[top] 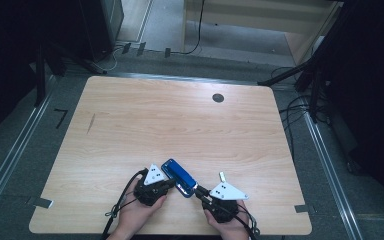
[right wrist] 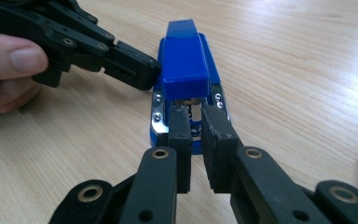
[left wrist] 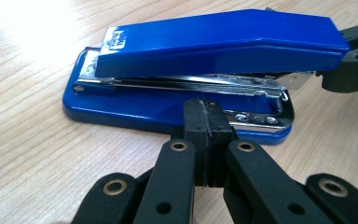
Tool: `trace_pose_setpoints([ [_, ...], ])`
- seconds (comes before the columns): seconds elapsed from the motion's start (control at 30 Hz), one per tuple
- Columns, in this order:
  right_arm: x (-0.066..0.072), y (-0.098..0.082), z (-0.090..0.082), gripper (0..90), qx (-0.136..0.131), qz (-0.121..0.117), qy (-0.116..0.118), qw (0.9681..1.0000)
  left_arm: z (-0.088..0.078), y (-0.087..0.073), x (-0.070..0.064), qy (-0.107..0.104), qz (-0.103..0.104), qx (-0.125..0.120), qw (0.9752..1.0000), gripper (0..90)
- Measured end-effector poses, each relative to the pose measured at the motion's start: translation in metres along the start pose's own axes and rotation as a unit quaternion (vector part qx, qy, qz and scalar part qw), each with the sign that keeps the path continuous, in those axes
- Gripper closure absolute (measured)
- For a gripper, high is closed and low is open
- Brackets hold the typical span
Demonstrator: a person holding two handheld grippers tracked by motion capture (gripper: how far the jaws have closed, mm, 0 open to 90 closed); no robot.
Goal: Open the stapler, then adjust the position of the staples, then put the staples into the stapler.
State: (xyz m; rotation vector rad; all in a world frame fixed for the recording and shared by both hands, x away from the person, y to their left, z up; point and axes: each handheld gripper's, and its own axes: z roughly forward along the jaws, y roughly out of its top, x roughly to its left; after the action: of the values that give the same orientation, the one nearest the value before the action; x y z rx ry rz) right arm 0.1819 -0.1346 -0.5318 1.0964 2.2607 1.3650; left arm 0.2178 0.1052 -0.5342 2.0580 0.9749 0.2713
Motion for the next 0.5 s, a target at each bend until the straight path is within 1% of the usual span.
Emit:
trace_pose_setpoints([
  [0.23, 0.0028, 0.0025, 0.003, 85.7, 0.006, -0.009, 0.009, 0.9999, 0.0002, -0.0001, 0.0012, -0.003, -0.004, 0.002, 1.0, 90.0],
  [0.27, 0.0031, 0.0027, 0.0034, 85.7, 0.007, -0.008, 0.008, 0.9999, 0.0001, -0.0002, 0.0011, -0.002, -0.004, 0.003, 1.0, 90.0],
  [0.37, 0.0031, 0.0031, 0.0039, 85.7, 0.008, -0.007, 0.009, 0.9999, 0.0001, -0.0006, -0.0001, 0.009, -0.009, 0.005, 0.9999, 90.0],
  [0.5, 0.0032, 0.0029, 0.0057, 86.4, 0.012, -0.009, 0.007, 0.9999, 0.0001, -0.0006, -0.0002, 0.01, -0.011, 0.004, 0.9999, 90.0],
])
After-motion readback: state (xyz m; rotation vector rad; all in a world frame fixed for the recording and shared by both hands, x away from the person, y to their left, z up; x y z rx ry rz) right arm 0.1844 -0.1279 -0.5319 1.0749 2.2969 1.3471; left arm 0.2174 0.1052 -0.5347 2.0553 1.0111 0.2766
